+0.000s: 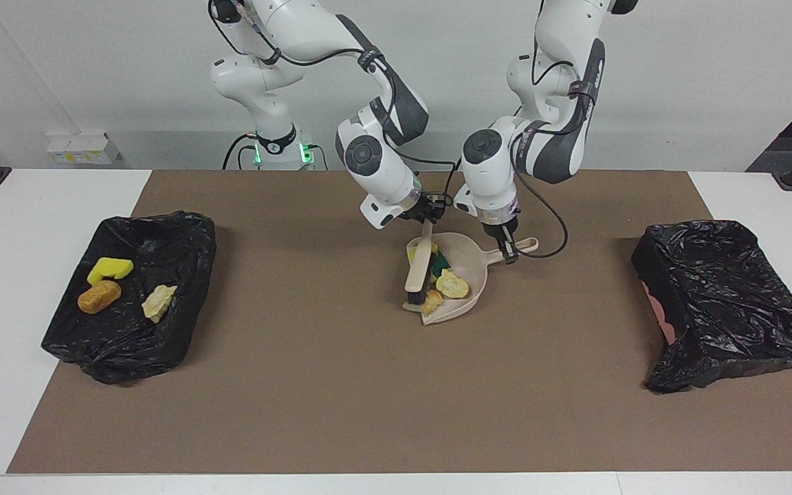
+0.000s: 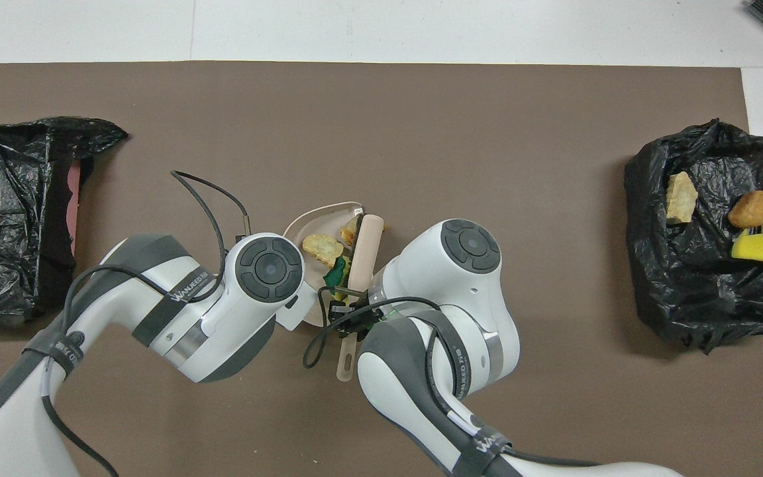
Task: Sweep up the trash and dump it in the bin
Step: 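Sweep the yellow sponge pieces into the dustpan with the right gripper's brush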
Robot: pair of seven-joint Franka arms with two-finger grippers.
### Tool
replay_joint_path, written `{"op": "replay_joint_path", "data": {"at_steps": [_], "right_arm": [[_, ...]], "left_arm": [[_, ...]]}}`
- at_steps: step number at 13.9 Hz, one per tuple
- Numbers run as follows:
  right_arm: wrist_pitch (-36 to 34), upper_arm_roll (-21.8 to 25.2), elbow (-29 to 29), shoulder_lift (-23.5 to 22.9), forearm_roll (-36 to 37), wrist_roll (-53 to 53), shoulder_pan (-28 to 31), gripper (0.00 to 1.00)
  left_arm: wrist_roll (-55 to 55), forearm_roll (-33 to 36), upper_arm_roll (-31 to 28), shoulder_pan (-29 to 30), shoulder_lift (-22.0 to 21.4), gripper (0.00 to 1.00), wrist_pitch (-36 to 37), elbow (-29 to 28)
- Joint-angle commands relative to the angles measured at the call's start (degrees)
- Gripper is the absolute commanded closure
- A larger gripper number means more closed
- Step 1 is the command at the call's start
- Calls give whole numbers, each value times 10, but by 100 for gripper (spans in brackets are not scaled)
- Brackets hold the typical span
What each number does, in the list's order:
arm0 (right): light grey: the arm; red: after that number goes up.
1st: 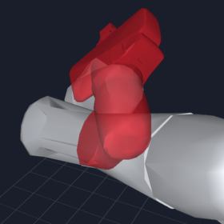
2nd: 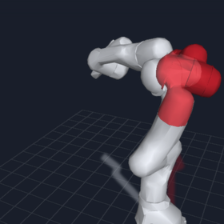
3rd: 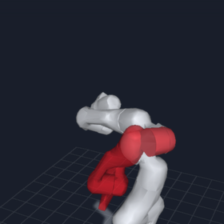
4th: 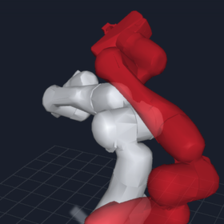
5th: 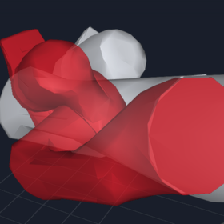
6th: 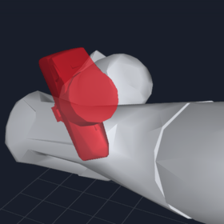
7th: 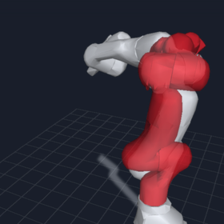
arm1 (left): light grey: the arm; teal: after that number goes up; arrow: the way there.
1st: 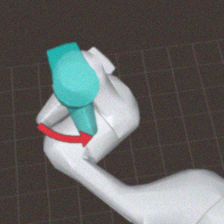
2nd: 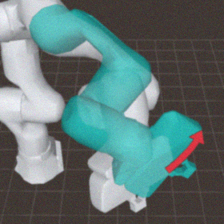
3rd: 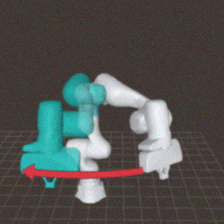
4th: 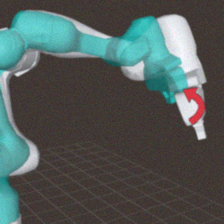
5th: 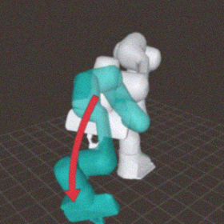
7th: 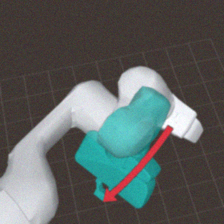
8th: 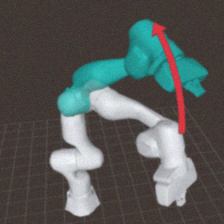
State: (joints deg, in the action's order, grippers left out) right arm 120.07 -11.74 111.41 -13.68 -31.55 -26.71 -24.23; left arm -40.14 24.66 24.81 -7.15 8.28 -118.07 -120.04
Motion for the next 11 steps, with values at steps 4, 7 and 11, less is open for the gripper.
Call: {"op": "replay_joint_path", "data": {"at_steps": [4,7,11], "right_arm": [[-141,0,2,42,113,72,60,100],[-149,0,20,52,176,101,67,100],[-139,0,8,12,250,138,71,100]], "left_arm": [[7,6,-2,-1,-18,100,-6,-21],[2,4,-2,2,-16,100,-10,-21],[2,4,-2,2,-16,100,-12,-21]]}}
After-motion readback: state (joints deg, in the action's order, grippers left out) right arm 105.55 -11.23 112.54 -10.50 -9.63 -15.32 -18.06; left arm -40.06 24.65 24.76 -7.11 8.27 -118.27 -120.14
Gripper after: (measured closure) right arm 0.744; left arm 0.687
